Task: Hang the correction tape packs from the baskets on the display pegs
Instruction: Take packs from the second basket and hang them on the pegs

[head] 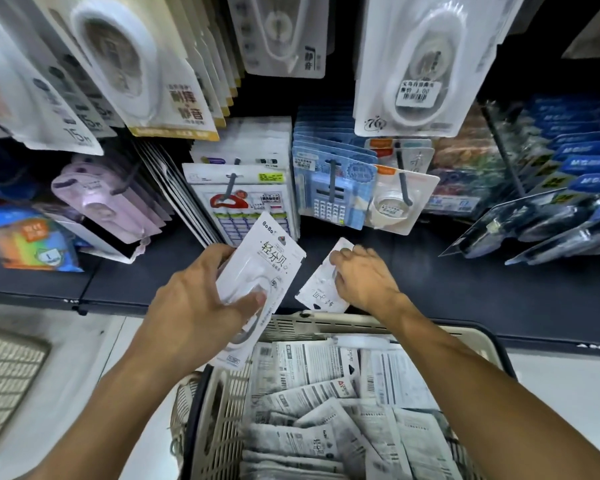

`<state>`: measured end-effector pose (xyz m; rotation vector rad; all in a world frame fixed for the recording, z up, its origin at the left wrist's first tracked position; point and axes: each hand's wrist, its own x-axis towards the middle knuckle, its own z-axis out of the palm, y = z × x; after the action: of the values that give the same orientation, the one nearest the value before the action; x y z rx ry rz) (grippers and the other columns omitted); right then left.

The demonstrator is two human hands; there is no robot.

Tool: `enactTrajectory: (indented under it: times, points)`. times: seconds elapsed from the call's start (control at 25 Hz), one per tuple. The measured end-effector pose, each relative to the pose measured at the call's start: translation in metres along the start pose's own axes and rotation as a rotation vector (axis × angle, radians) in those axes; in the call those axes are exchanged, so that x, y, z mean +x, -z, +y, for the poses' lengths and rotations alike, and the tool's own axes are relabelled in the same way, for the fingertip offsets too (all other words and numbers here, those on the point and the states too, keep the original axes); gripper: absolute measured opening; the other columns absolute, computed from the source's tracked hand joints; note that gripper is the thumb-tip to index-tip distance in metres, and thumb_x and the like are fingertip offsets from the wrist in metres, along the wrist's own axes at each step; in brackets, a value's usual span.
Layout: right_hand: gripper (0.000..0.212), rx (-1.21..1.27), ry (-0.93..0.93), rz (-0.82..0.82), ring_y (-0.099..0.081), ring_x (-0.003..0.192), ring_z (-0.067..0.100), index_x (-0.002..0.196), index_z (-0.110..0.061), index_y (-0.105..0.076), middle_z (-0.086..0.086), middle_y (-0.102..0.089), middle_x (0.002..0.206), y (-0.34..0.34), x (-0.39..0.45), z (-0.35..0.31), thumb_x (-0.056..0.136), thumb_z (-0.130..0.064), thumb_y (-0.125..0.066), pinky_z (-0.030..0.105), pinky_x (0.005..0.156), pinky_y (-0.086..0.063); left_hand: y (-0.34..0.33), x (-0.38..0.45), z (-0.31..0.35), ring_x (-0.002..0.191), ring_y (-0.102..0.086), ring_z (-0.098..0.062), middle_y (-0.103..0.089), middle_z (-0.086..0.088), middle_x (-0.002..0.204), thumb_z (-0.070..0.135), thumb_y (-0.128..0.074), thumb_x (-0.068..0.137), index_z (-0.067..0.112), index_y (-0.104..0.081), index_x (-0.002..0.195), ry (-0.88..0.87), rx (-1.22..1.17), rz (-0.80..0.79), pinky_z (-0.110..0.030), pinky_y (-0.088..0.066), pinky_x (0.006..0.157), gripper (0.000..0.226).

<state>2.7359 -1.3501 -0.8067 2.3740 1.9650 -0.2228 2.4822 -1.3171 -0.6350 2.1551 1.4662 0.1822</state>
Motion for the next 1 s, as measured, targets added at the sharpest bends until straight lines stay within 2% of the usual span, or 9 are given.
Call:
enactTrajectory:
  times: [0.08, 0.16, 0.24, 0.36, 0.52, 0.6, 0.72, 0.84, 1.0]
  points:
    - [0.065, 0.010, 0.016, -0.121, -0.036, 0.138, 0.028, 0.150, -0.024, -0.037, 0.003, -0.037, 0.158, -0.001, 0.006, -0.002, 0.089, -0.009, -0.056, 0.044, 0.109, -0.030, 0.001, 0.003, -0.003, 0.075, -0.057, 0.011, -0.058, 0.031, 0.083, 0.054, -0.073, 0.080, 0.044, -0.050, 0.108, 0.024, 0.000, 0.000, -0.016, -0.039, 0.060, 0.037]
    - [0.074, 0.008, 0.000, -0.313, -0.024, 0.147, 0.028, 0.155, -0.028, -0.030, -0.001, -0.019, 0.166, -0.004, 0.014, -0.001, 0.089, -0.007, -0.058, 0.050, 0.113, -0.030, 0.000, 0.008, -0.005, 0.076, -0.061, 0.006, -0.059, 0.031, 0.083, 0.055, -0.072, 0.080, 0.045, -0.050, 0.108, 0.028, 0.001, 0.003, -0.019, -0.040, 0.058, 0.038]
    - [0.064, 0.071, -0.047, -0.354, -0.029, 0.143, 0.030, 0.150, -0.026, -0.038, 0.000, -0.028, 0.162, -0.003, 0.022, 0.004, 0.091, -0.015, -0.059, 0.047, 0.108, -0.037, -0.002, 0.011, -0.007, 0.077, -0.063, 0.002, -0.058, 0.031, 0.084, 0.056, -0.072, 0.080, 0.045, -0.050, 0.109, 0.023, 0.011, 0.001, -0.019, -0.041, 0.057, 0.038]
    - [0.050, 0.060, -0.107, -0.286, -0.042, 0.127, 0.030, 0.125, -0.018, -0.058, 0.005, -0.050, 0.131, 0.002, 0.027, 0.006, 0.079, -0.031, -0.072, 0.042, 0.100, -0.038, -0.004, 0.014, -0.008, 0.078, -0.062, 0.000, -0.058, 0.031, 0.085, 0.055, -0.073, 0.080, 0.043, -0.052, 0.111, 0.030, 0.021, -0.005, -0.019, -0.040, 0.058, 0.040]
    - [0.065, 0.154, -0.176, -0.253, -0.047, 0.117, 0.032, 0.122, -0.021, -0.049, 0.004, -0.049, 0.124, -0.002, 0.006, 0.011, 0.068, -0.046, -0.075, 0.049, 0.099, -0.035, -0.001, 0.014, -0.004, 0.079, -0.061, 0.004, -0.062, 0.028, 0.086, 0.054, -0.074, 0.078, 0.040, -0.054, 0.109, 0.008, -0.007, 0.015, -0.019, -0.041, 0.060, 0.039]
    - [0.062, 0.195, -0.152, -0.139, -0.052, 0.112, 0.032, 0.122, -0.022, -0.045, 0.004, -0.049, 0.123, 0.000, -0.008, 0.010, 0.072, -0.045, -0.073, 0.047, 0.097, -0.038, 0.000, 0.010, 0.002, 0.081, -0.065, -0.002, -0.065, 0.026, 0.090, 0.052, -0.075, 0.079, 0.040, -0.055, 0.111, -0.013, -0.038, 0.023, -0.025, -0.046, 0.063, 0.040]
    - [0.044, 0.105, -0.023, 0.222, -0.056, 0.098, 0.030, 0.114, -0.021, -0.052, 0.004, -0.051, 0.113, 0.024, -0.029, 0.003, 0.080, -0.040, -0.071, 0.043, 0.084, -0.042, 0.013, 0.005, 0.015, 0.085, -0.066, -0.010, -0.067, 0.020, 0.097, 0.050, -0.076, 0.080, 0.039, -0.054, 0.113, -0.037, -0.035, -0.016, -0.033, -0.051, 0.072, 0.041]
    - [0.037, 0.085, 0.150, 0.531, -0.057, 0.083, 0.027, 0.104, -0.019, -0.054, 0.004, -0.055, 0.099, 0.065, -0.054, -0.007, 0.077, -0.037, -0.073, 0.039, 0.073, -0.046, 0.057, -0.002, 0.032, 0.072, -0.069, -0.005, -0.070, 0.020, 0.088, 0.054, -0.078, 0.074, 0.044, -0.056, 0.108, -0.107, -0.114, -0.043, -0.030, -0.052, 0.056, 0.041]
    - [0.051, 0.350, 0.191, 0.735, -0.060, 0.084, 0.018, 0.115, -0.023, -0.049, 0.000, -0.056, 0.102, 0.130, -0.090, -0.017, 0.074, -0.045, -0.070, 0.029, 0.066, -0.049, 0.118, -0.025, 0.069, 0.068, -0.073, -0.001, -0.075, 0.024, 0.087, 0.055, -0.083, 0.058, 0.047, -0.065, 0.101, -0.262, -0.463, 0.128, -0.016, -0.052, 0.046, 0.047]
